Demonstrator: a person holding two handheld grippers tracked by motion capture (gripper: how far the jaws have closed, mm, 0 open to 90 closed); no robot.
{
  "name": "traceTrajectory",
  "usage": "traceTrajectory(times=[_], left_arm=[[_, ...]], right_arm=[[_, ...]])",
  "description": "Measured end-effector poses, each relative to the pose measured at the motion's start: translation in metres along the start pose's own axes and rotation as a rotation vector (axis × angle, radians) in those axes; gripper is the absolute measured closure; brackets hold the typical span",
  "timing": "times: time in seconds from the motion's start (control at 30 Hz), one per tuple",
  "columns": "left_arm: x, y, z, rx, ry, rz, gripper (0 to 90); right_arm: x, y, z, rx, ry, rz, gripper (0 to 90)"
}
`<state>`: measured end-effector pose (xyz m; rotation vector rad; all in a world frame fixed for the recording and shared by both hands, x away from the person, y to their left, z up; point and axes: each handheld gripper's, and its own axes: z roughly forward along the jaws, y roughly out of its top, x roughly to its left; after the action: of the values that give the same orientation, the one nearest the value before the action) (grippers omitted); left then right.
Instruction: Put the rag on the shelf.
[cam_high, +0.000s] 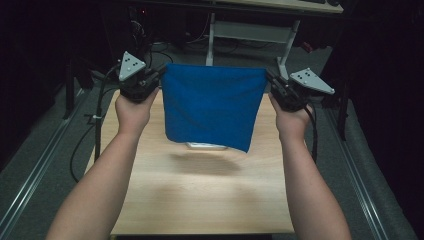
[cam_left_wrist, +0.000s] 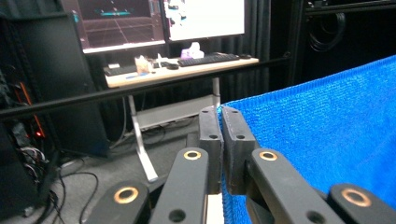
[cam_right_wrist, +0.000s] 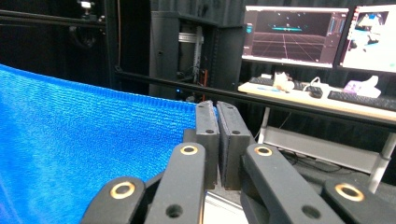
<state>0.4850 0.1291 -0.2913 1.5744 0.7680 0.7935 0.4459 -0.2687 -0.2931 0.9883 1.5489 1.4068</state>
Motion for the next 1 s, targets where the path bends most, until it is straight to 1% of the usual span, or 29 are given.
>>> traceTrajectory(times=[0.07, 0.13, 0.2, 0.33, 0.4, 0.5, 0.6, 0.63, 0.67, 0.7, 0.77, 0.8, 0.87, 0.9, 1.0], left_arm=[[0.002, 0.001, 0.007, 0.013, 0.008, 0.000, 88.1], [0.005, 0.001, 0.013, 0.019, 0.021, -0.001, 88.0], [0.007, 0.001, 0.021, 0.035, 0.035, -0.003, 88.1], [0.014, -0.007, 0.037, 0.081, 0.058, 0.007, 88.0], [0.018, -0.014, 0.046, 0.108, 0.064, 0.001, 87.9], [0.023, -0.025, 0.055, 0.145, 0.064, -0.014, 87.8], [0.026, -0.040, 0.062, 0.180, 0.052, -0.044, 87.7], [0.027, -0.045, 0.065, 0.204, 0.044, -0.055, 87.7], [0.027, -0.050, 0.067, 0.226, 0.042, -0.063, 87.6], [0.027, -0.055, 0.069, 0.235, 0.041, -0.063, 87.6], [0.028, -0.067, 0.071, 0.261, 0.034, -0.079, 87.7], [0.028, -0.073, 0.073, 0.273, 0.031, -0.090, 87.7], [0.028, -0.084, 0.074, 0.289, 0.026, -0.104, 87.7], [0.028, -0.090, 0.075, 0.301, 0.018, -0.118, 87.7], [0.029, -0.105, 0.076, 0.336, -0.004, -0.140, 87.7]], right_arm=[[-0.004, -0.003, 0.007, 0.000, -0.005, 0.008, 88.9], [-0.007, -0.006, 0.016, 0.021, -0.011, 0.009, 88.9], [-0.009, -0.006, 0.024, 0.030, -0.017, 0.009, 88.9], [-0.012, -0.005, 0.039, 0.049, -0.028, -0.022, 88.9], [-0.013, -0.004, 0.047, 0.064, -0.030, -0.037, 88.9], [-0.013, -0.006, 0.056, 0.084, -0.028, -0.061, 88.9], [-0.014, -0.014, 0.065, 0.121, -0.027, -0.071, 88.9], [-0.015, -0.018, 0.067, 0.133, -0.026, -0.071, 88.9], [-0.015, -0.022, 0.070, 0.147, -0.026, -0.068, 88.9], [-0.017, -0.028, 0.073, 0.157, -0.022, -0.056, 88.9], [-0.018, -0.038, 0.078, 0.193, -0.017, -0.043, 88.9], [-0.018, -0.044, 0.080, 0.215, -0.018, -0.042, 88.9], [-0.017, -0.055, 0.083, 0.246, -0.017, -0.058, 88.9], [-0.016, -0.059, 0.084, 0.262, -0.015, -0.059, 88.9], [-0.015, -0.073, 0.085, 0.293, -0.006, -0.051, 88.9]])
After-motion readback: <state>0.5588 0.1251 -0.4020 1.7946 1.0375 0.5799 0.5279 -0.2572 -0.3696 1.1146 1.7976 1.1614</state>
